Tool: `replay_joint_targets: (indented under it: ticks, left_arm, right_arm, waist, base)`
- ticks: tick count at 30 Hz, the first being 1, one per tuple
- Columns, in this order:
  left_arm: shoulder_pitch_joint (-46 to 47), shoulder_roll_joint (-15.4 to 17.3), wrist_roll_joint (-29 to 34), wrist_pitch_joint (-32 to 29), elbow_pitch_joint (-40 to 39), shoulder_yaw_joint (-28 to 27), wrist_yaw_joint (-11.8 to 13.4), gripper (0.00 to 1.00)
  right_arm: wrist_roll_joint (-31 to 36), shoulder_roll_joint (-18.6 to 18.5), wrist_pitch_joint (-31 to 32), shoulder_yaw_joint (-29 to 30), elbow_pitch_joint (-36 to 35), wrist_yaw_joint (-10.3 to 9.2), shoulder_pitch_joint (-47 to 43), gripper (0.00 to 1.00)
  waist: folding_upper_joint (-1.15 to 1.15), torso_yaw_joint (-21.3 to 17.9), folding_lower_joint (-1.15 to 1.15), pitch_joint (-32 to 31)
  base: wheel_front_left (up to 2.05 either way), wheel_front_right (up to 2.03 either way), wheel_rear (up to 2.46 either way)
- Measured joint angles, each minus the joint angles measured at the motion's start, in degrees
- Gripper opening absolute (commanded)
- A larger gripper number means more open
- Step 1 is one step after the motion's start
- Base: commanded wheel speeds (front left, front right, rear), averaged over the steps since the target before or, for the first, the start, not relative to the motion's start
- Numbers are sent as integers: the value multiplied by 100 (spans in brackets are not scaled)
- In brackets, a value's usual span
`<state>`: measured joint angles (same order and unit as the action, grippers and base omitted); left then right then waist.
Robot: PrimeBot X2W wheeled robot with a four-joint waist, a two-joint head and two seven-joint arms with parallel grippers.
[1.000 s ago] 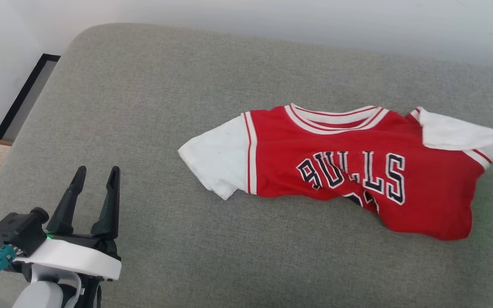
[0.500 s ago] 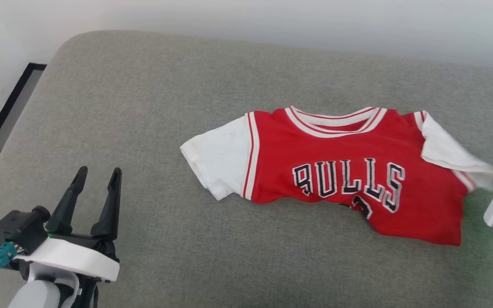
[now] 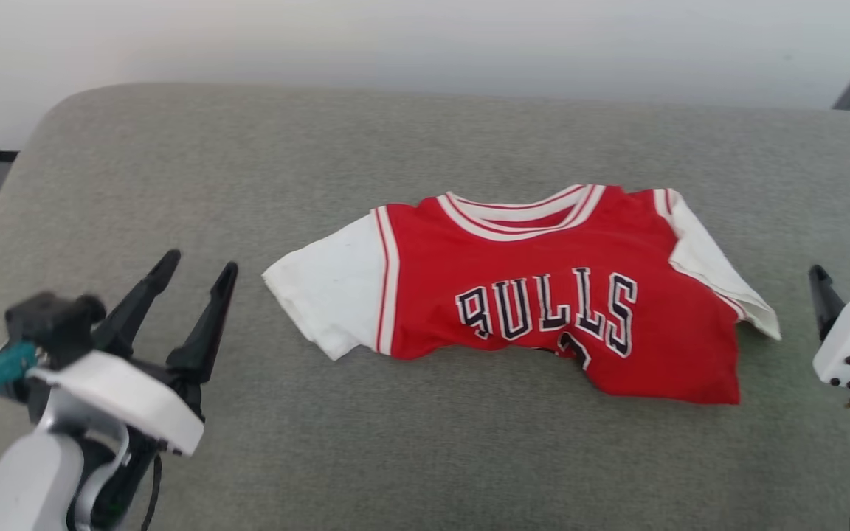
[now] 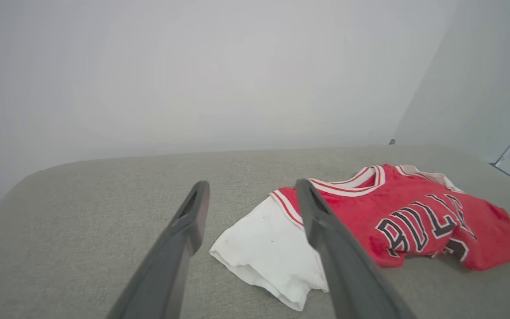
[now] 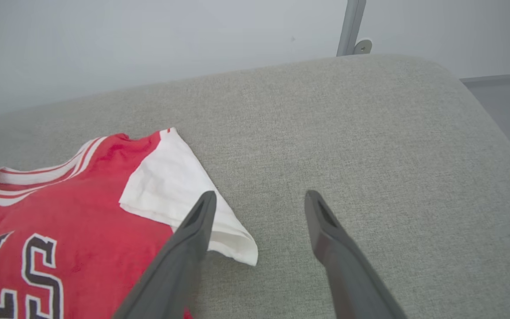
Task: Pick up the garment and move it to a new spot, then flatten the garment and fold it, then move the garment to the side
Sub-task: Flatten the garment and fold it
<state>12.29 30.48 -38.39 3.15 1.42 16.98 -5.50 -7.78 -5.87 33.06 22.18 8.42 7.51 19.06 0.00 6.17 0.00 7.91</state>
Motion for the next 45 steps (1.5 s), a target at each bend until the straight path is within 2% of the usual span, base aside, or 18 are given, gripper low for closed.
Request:
replay_joint_targets:
  ticks: [6,12,21,24,31,39,45]
  left_arm:
    - [571,222,-381,-876,212,293,-115,100]
    - [1324,388,-849,-1849,755,619,-165,100]
    - [2375,391,-1430,-3322,2026,1148,-182,100]
    - [2646,408,-1419,-3697,2468,1301,-182,100]
    - [3078,410,-1321,-4127,3394,1519,-180,100]
    - [3533,441,-992,-4099,4213,1685,-174,100]
    - [3761,180,-1386,-4419,4612,1471,-119,100]
  right_arm:
    - [-288,105,-242,-354,-610,-1,-234,100]
    - [-525,203,-501,-689,-1166,-1,-450,100]
    - [-779,272,-595,-933,-1642,-1,-520,100]
    - [-901,280,-593,-1049,-1775,-1,-470,100]
    - [-1100,290,-611,-1254,-2009,-1,-382,100]
    - [-1184,293,-610,-1376,-2179,-1,-333,100]
    - [-1196,292,-483,-1406,-2197,-1,-316,100]
  waist:
    - [0,-277,0,-7]
    - [0,-559,0,47]
    - [0,-867,0,331]
    - [0,-959,0,448]
    - [0,-1133,0,748]
    - [0,-1258,0,1034]
    - [0,-1251,0,1136]
  base:
    - [0,0,0]
    - [0,0,0]
    - [0,0,0]
    - [0,0,0]
    - [0,0,0]
    - [0,0,0]
    - [0,0,0]
